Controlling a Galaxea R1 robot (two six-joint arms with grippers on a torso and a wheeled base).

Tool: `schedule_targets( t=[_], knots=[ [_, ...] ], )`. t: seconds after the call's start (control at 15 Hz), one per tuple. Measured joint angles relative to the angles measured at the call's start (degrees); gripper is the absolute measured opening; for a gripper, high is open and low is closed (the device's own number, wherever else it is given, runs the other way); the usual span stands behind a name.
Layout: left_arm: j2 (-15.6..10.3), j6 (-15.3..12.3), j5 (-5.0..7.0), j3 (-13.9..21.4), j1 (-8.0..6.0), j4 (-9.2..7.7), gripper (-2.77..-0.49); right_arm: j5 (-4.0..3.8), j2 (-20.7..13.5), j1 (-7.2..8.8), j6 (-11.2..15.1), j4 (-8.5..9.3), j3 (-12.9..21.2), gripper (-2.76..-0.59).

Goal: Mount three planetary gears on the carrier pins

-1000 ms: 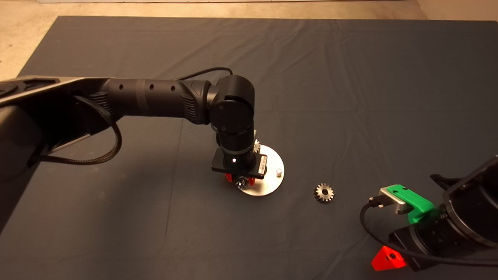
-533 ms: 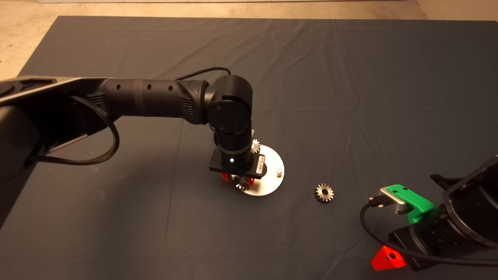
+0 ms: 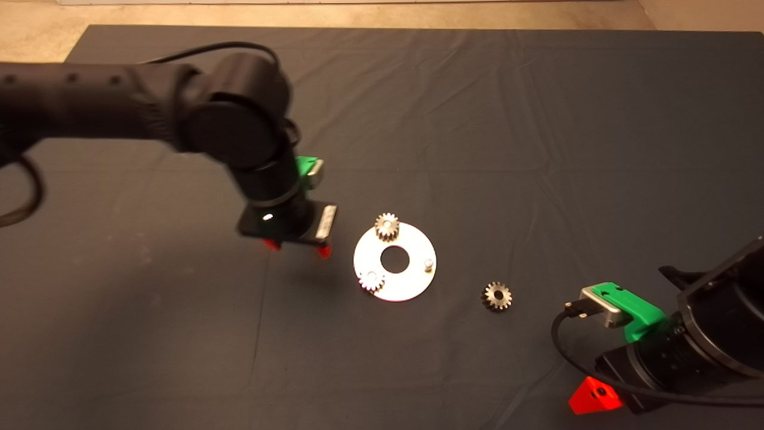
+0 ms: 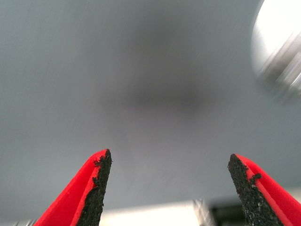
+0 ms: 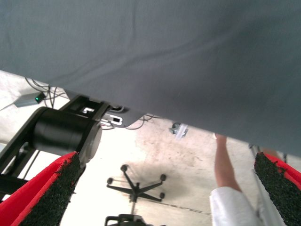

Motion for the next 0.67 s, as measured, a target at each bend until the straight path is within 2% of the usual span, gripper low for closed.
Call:
schedule_targets(
  t=[0.13,0.2,0.33,0.4,0.53,0.67],
  knots=[
    [-8.6,-0.3,-0.01,7.2,-0.26,-1.28,-1.37,0.09,0.0,0.00,-7.2,0.00,-4.8,-0.60],
    [-13.3,-0.4,0.15,10.5,-0.74,-1.28,-1.37,-0.06,0.3,-0.01,-11.1,-0.02,-7.3,-0.60],
    [-21.6,-0.7,0.29,18.1,-1.29,-1.94,-1.32,-0.16,2.3,0.00,-19.2,-0.13,-12.3,-0.60],
    [-24.3,-0.8,0.38,21.5,-1.28,-2.46,-1.23,-0.02,3.6,-0.01,-23.2,-0.16,-14.4,-0.60],
    [-26.6,-0.9,0.32,25.9,-1.61,-3.91,-1.22,0.09,6.8,0.00,-31.6,-0.21,-19.3,-0.60],
    [-27.5,-0.9,0.05,26.3,-1.74,-4.66,-1.22,0.00,9.5,-0.06,-37.8,-0.26,-22.8,-0.60]
  ],
)
